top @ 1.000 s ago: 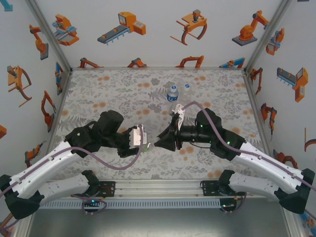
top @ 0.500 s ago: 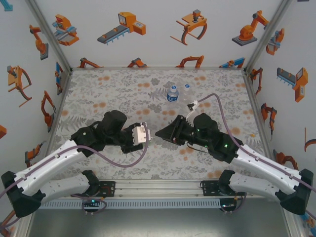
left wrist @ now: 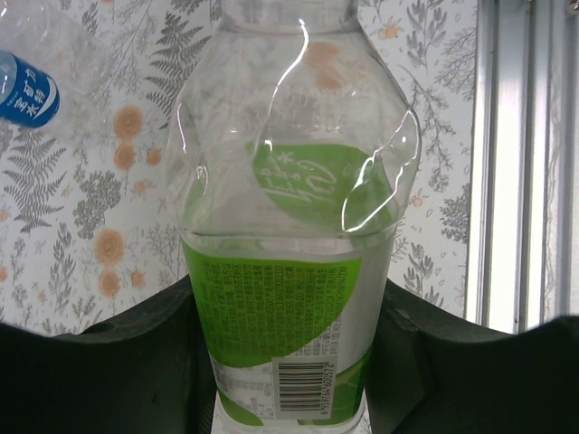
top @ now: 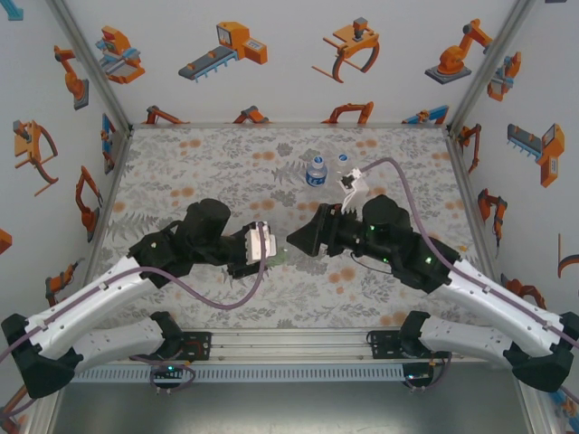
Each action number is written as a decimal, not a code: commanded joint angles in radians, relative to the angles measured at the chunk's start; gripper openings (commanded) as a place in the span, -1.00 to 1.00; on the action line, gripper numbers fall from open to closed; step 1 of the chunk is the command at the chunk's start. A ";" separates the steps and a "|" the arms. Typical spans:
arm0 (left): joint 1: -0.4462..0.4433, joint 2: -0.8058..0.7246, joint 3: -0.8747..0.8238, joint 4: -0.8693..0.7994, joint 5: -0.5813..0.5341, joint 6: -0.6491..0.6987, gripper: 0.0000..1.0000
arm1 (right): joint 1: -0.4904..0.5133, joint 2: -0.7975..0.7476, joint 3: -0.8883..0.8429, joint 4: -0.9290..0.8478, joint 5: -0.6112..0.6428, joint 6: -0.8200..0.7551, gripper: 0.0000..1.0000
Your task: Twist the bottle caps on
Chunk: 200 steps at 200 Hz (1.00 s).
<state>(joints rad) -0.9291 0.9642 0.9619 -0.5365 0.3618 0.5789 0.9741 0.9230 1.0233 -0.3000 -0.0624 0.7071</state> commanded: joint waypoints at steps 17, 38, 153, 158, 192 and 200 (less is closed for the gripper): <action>-0.005 -0.019 0.050 -0.046 0.111 -0.035 -1.00 | 0.005 -0.025 0.073 -0.056 -0.227 -0.659 0.24; -0.004 -0.019 0.057 -0.070 0.154 -0.042 -1.00 | 0.006 -0.024 0.097 -0.108 -0.390 -0.913 0.21; -0.010 0.015 0.104 -0.143 0.220 -0.082 -1.00 | 0.006 0.001 0.141 -0.217 -0.615 -1.359 -0.09; -0.010 0.016 0.106 -0.147 0.220 -0.082 -1.00 | 0.007 0.001 0.140 -0.209 -0.612 -1.357 -0.08; -0.011 0.023 0.109 -0.153 0.223 -0.079 -1.00 | 0.006 0.011 0.151 -0.198 -0.614 -1.354 -0.07; -0.011 0.025 0.112 -0.153 0.223 -0.077 -1.00 | 0.006 0.015 0.152 -0.199 -0.617 -1.354 -0.07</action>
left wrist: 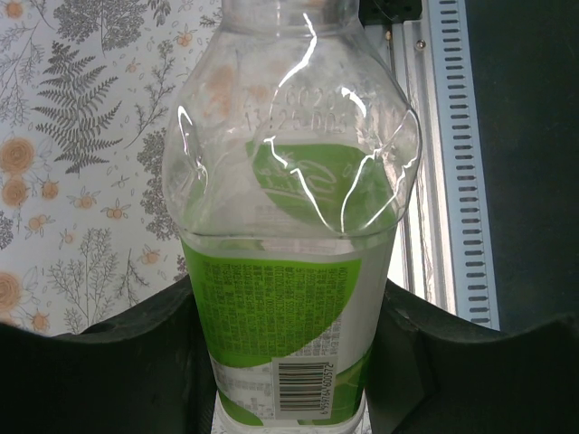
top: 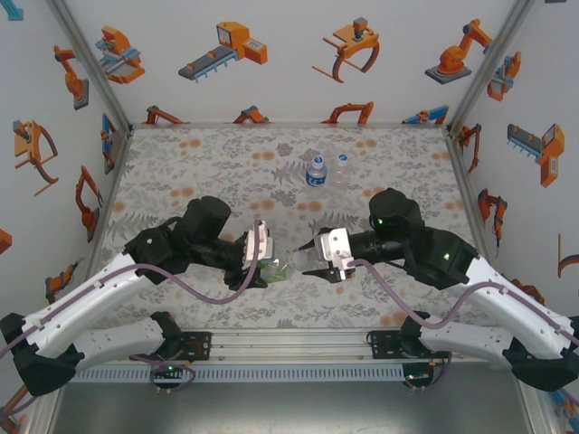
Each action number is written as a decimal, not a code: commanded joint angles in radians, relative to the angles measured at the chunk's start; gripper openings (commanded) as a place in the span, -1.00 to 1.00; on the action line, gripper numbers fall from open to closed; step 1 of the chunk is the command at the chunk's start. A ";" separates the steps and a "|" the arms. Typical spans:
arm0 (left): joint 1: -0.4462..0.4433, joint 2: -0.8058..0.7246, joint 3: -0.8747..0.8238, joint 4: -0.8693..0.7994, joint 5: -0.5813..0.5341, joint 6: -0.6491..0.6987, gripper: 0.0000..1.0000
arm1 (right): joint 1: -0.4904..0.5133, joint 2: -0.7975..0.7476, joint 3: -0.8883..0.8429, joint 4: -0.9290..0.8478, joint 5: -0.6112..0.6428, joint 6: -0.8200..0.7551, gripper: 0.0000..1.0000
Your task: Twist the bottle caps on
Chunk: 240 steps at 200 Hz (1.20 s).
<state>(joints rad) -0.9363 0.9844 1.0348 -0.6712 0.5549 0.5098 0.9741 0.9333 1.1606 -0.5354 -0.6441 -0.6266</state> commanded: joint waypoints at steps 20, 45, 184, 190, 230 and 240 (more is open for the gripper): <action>-0.005 0.011 0.044 -0.021 0.031 -0.006 -1.00 | 0.008 0.016 0.016 0.030 -0.036 -0.022 -0.11; -0.005 0.016 0.050 -0.025 0.031 -0.001 -1.00 | 0.007 0.022 0.013 0.023 -0.048 -0.007 -0.29; -0.006 0.041 -0.042 0.219 -0.223 0.066 -1.00 | 0.005 -0.037 -0.314 0.294 0.608 1.940 -1.00; -0.006 0.045 -0.042 0.224 -0.226 0.068 -1.00 | 0.005 -0.036 -0.328 0.319 0.604 1.989 -1.00; -0.006 0.058 -0.048 0.233 -0.228 0.078 -1.00 | 0.005 -0.010 -0.315 0.358 0.620 1.969 -1.00; -0.006 0.057 -0.044 0.224 -0.221 0.078 -1.00 | 0.004 -0.007 -0.292 0.329 0.619 1.910 -1.00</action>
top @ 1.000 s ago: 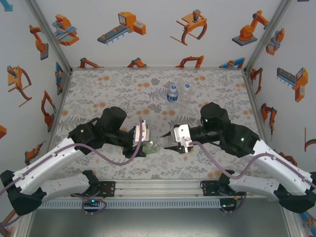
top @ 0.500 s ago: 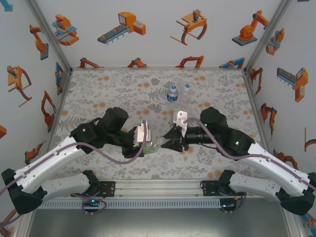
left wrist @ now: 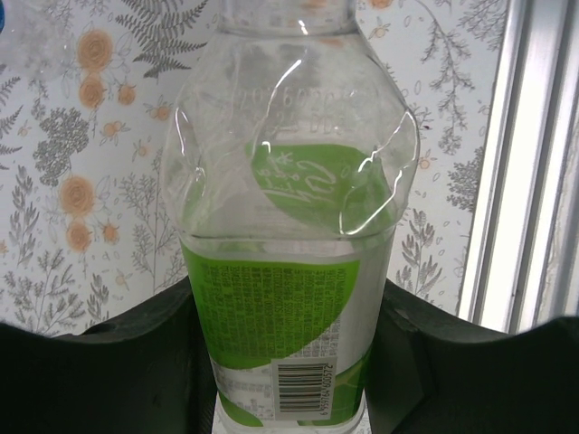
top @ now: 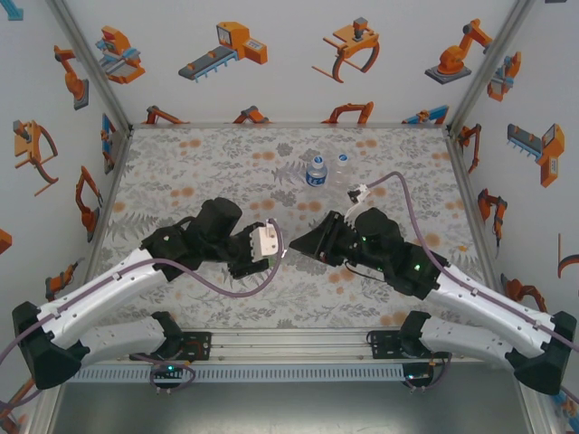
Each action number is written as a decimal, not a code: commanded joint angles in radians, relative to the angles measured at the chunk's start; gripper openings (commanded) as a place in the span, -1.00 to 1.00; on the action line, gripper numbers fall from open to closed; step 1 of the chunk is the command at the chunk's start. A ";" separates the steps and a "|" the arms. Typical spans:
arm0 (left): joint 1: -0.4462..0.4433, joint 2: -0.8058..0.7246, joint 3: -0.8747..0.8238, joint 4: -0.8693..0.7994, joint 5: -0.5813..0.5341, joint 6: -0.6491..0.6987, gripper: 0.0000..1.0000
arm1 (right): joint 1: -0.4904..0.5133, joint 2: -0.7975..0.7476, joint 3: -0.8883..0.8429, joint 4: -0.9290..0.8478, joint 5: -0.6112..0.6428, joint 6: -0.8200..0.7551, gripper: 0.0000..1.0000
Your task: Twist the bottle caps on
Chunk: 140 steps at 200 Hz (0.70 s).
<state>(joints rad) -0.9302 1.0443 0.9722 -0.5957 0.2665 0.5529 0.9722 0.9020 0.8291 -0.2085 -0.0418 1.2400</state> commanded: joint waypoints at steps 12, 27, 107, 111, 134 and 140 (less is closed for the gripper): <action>-0.010 -0.006 0.017 0.141 0.077 0.037 -1.00 | 0.006 0.024 0.075 -0.037 0.020 -0.046 -0.64; -0.012 -0.011 0.015 0.133 0.087 0.036 -1.00 | 0.006 0.012 0.120 -0.072 0.022 -0.177 -0.19; -0.012 -0.015 0.041 0.041 0.196 0.032 -1.00 | 0.006 -0.080 0.294 -0.218 -0.255 -1.244 0.16; -0.011 -0.017 0.042 0.036 0.208 0.031 -1.00 | 0.005 -0.077 0.303 -0.234 -0.287 -1.294 0.16; -0.013 -0.017 0.057 -0.007 0.272 0.033 -1.00 | 0.005 -0.043 0.356 -0.334 -0.435 -1.547 0.16; -0.013 -0.013 0.062 -0.017 0.284 0.033 -1.00 | 0.005 -0.033 0.368 -0.359 -0.469 -1.604 0.16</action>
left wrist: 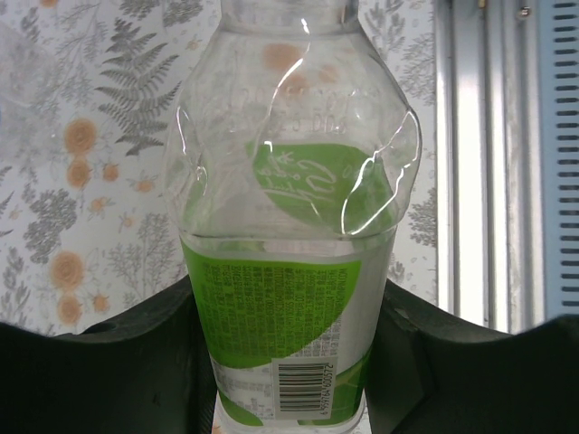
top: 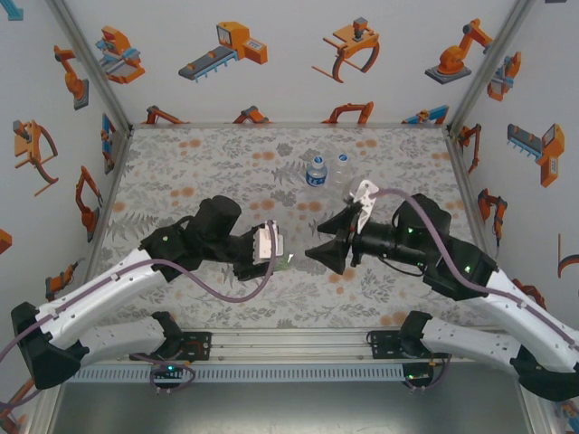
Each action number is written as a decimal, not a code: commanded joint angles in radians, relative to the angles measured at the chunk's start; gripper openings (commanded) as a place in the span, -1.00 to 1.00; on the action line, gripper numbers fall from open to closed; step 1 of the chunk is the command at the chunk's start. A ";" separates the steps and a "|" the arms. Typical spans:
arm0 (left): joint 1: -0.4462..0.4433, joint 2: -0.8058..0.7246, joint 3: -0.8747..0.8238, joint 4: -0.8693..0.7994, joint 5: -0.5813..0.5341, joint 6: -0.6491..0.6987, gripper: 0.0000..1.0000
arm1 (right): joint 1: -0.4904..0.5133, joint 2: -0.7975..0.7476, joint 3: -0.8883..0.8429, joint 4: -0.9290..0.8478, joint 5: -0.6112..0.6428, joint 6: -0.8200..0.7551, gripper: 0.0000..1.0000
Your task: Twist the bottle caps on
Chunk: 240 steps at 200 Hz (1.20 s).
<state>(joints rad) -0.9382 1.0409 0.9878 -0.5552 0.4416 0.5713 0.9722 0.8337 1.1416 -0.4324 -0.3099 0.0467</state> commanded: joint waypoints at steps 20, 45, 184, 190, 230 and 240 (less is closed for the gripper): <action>-0.006 0.003 0.061 -0.086 0.142 0.010 -1.00 | 0.006 0.070 0.088 -0.197 -0.297 -0.539 0.16; -0.009 0.008 0.066 -0.106 0.177 0.003 -1.00 | 0.005 0.094 0.082 -0.207 -0.359 -0.608 0.15; -0.010 0.000 0.061 -0.125 0.193 0.012 -1.00 | 0.006 0.130 0.021 -0.155 -0.333 -0.611 -0.16; -0.010 -0.001 0.060 -0.125 0.193 0.012 -1.00 | 0.005 0.130 0.021 -0.156 -0.331 -0.611 -0.19; -0.010 0.001 0.060 -0.119 0.180 0.010 -1.00 | 0.006 0.120 0.001 -0.151 -0.297 -0.562 -0.57; -0.010 0.001 0.061 -0.108 0.162 0.006 -1.00 | 0.006 0.119 -0.007 -0.136 -0.270 -0.492 -0.72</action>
<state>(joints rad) -0.9428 1.0435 1.0210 -0.6754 0.5964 0.5701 0.9722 0.9607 1.1584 -0.5976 -0.6270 -0.5411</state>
